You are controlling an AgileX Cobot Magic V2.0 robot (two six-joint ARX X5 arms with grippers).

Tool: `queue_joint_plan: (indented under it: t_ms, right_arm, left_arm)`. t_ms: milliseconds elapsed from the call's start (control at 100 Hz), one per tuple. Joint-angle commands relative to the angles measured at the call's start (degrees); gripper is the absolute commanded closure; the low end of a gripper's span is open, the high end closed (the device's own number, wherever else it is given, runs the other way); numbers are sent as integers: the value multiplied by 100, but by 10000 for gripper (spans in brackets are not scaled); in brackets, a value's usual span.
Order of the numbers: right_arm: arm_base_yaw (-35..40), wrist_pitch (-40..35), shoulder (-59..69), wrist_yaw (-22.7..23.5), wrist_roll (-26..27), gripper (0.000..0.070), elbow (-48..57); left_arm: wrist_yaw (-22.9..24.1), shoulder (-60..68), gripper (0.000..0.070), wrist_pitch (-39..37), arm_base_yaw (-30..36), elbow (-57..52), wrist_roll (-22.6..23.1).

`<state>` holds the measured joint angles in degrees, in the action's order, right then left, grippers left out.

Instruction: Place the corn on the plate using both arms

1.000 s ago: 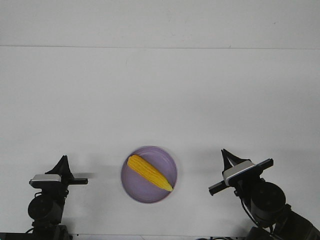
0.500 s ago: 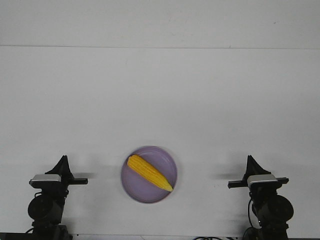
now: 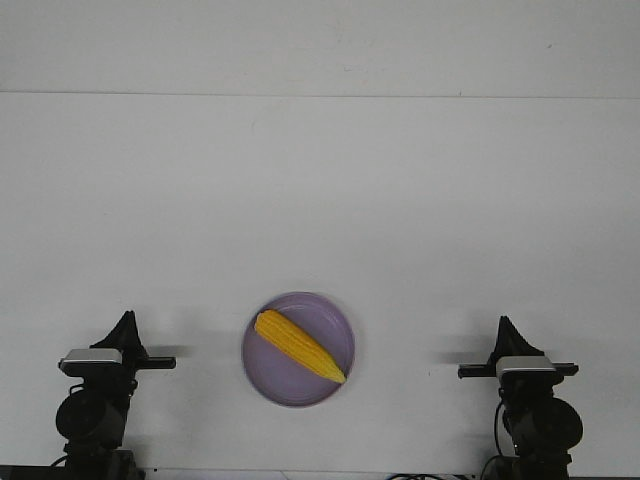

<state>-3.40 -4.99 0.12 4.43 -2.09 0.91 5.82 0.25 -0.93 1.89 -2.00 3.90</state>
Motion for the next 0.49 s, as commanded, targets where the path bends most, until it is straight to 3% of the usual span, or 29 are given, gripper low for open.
queue_joint_plan:
  t_ms: [0, 480]
  right_arm:
    - [-2, 83, -7, 9, 59, 685, -17]
    - [-2, 236, -7, 7, 59, 685, -17]
  left_arm:
    - [-2, -9, 686, -74, -11, 120, 37]
    - [-2, -9, 686, -74, -11, 120, 35]
